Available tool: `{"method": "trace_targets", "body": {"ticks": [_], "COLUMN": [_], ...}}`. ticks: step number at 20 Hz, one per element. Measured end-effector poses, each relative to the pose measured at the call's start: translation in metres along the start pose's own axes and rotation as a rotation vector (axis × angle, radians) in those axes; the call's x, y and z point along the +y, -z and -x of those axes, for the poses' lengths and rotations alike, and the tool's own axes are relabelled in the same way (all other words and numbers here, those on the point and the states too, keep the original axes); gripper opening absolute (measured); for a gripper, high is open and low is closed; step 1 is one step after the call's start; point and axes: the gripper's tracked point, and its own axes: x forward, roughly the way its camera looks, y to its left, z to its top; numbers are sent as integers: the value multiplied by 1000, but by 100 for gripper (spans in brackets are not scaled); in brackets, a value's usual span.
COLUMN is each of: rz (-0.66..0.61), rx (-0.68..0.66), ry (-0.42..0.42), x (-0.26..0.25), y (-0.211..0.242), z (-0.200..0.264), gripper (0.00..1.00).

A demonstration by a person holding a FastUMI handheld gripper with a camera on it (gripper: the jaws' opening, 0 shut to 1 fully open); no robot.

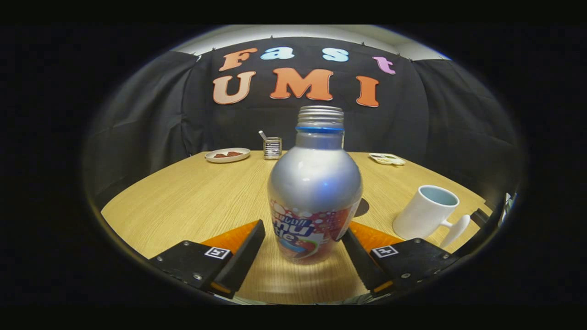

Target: Take the bottle from table, then pour the juice into the cup, finally place the bottle on the coaster

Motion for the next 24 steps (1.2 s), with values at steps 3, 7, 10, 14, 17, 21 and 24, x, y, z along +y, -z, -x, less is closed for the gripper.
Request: {"method": "trace_targets", "body": {"ticks": [3, 7, 10, 14, 17, 21, 24], "rz": [-30, -78, -128, -192, -278, -412, -503], "rx": [-5, -32, -58, -68, -73, -72, -70], "ry": [-5, 6, -7, -14, -38, -65, -71], "x": [1, -6, -7, -14, -16, -21, -29], "y": [-1, -13, -25, -34, -41, -47, -46], "z": [1, 9, 13, 19, 21, 22, 19], "gripper": [80, 78, 78, 79, 78, 78, 78]}}
